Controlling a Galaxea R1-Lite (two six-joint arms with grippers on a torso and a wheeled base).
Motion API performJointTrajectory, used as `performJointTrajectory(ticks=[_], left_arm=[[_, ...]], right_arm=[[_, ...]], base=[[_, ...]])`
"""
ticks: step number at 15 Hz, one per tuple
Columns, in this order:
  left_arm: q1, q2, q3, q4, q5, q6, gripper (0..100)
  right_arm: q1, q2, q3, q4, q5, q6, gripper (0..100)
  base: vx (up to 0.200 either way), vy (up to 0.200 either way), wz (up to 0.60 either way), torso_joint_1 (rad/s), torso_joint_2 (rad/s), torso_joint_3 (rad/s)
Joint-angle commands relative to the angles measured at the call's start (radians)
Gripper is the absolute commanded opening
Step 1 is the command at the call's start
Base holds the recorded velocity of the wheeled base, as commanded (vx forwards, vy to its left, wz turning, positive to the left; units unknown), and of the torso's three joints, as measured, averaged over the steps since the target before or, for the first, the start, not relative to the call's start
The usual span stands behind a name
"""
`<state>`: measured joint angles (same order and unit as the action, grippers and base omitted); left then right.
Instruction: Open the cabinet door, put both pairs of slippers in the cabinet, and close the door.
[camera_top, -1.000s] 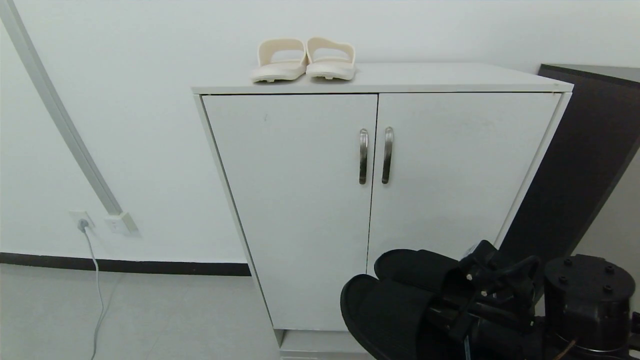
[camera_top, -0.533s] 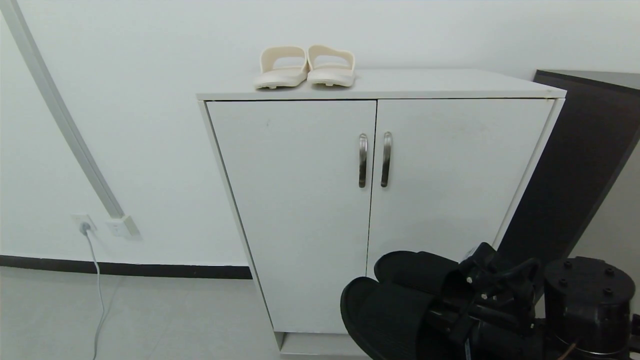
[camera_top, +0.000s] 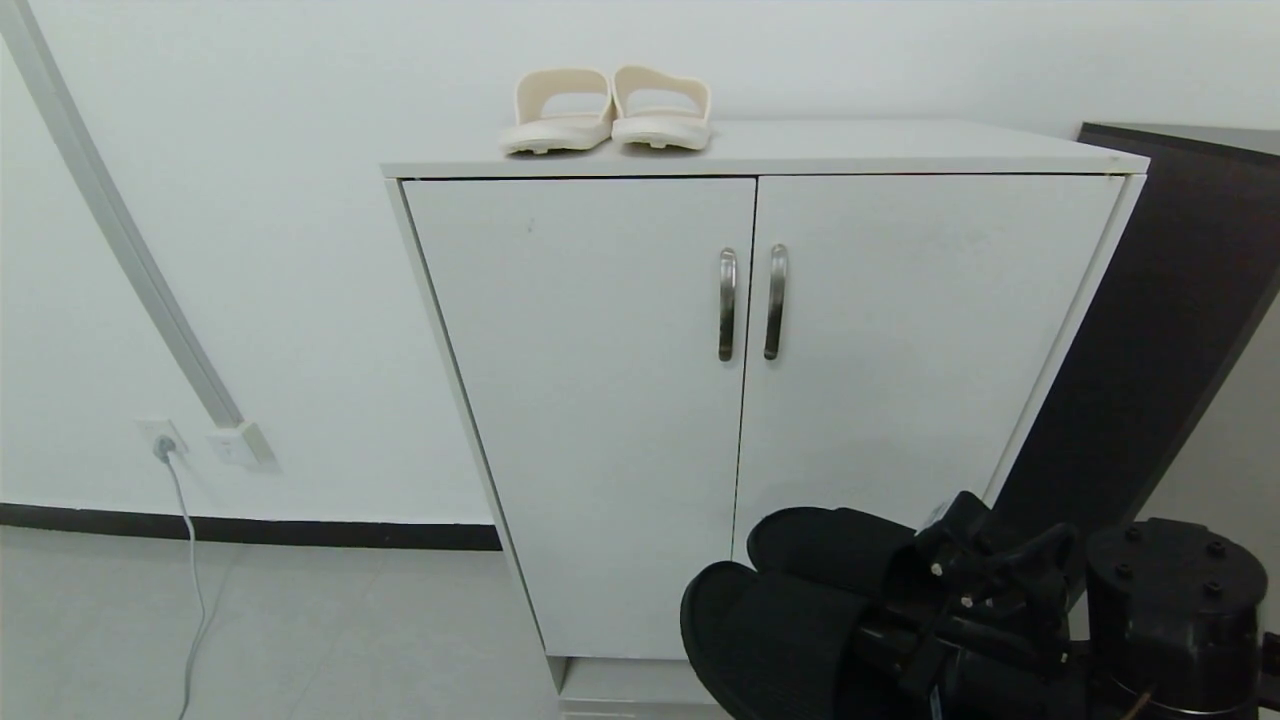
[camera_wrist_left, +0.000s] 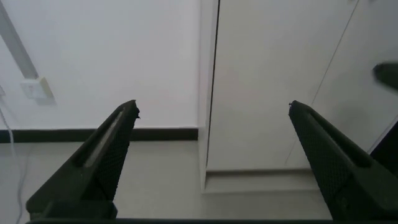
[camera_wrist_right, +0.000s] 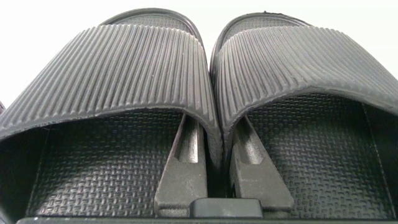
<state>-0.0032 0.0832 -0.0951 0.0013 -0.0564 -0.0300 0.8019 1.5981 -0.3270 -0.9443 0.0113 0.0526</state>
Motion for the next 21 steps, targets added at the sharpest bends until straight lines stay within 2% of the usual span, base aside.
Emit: performJointTrajectory(ticks=[1, 3, 4, 5, 7, 9, 10, 11, 16, 21], left_arm=[[-0.008, 0.184, -0.121, -0.007, -0.025, -0.048, 100], [-0.046, 0.326, -0.121, -0.078, -0.186, -0.037, 100], [-0.05, 0.366, -0.124, -0.095, -0.23, -0.037, 100], [-0.052, 0.464, -0.135, -0.149, -0.321, -0.033, 100], [-0.074, 0.604, -0.166, -0.227, -0.444, -0.014, 100], [-0.107, 0.722, -0.201, -0.308, -0.458, -0.011, 100], [-0.178, 0.79, -0.238, -0.389, -0.459, -0.013, 100], [-0.238, 0.839, -0.276, -0.417, -0.453, -0.014, 100], [-0.425, 1.055, -0.495, -0.426, -0.444, -0.014, 100], [-0.581, 1.294, -0.706, -0.429, -0.444, -0.027, 100]], right_arm=[[0.0, 0.003, 0.0, -0.001, 0.001, 0.0, 0], [0.002, 0.003, 0.005, -0.001, 0.003, 0.0, 0], [0.002, 0.003, 0.005, -0.001, 0.003, 0.001, 0], [0.003, 0.002, 0.005, -0.001, 0.003, 0.001, 0], [0.003, 0.002, 0.013, -0.001, 0.004, 0.0, 0], [0.013, 0.002, 0.016, -0.002, 0.01, 0.0, 0], [0.014, -0.006, 0.016, -0.002, 0.01, 0.0, 0], [0.013, -0.007, 0.019, -0.002, 0.01, 0.0, 0], [0.013, 0.0, 0.02, -0.004, 0.01, 0.0, 0], [0.013, 0.003, 0.02, -0.005, 0.01, 0.001, 0]], base=[[0.0, 0.0, 0.0, 0.0, 0.0, 0.0], [0.0, 0.0, 0.0, 0.0, 0.0, 0.0], [0.0, 0.0, 0.0, 0.0, 0.0, 0.0], [0.0, 0.0, 0.0, 0.0, 0.0, 0.0], [0.0, 0.0, 0.0, 0.0, 0.0, 0.0], [0.0, 0.0, 0.0, 0.0, 0.0, 0.0], [0.0, 0.0, 0.0, 0.0, 0.0, 0.0], [0.0, 0.0, 0.0, 0.0, 0.0, 0.0], [0.0, 0.0, 0.0, 0.0, 0.0, 0.0], [0.0, 0.0, 0.0, 0.0, 0.0, 0.0]])
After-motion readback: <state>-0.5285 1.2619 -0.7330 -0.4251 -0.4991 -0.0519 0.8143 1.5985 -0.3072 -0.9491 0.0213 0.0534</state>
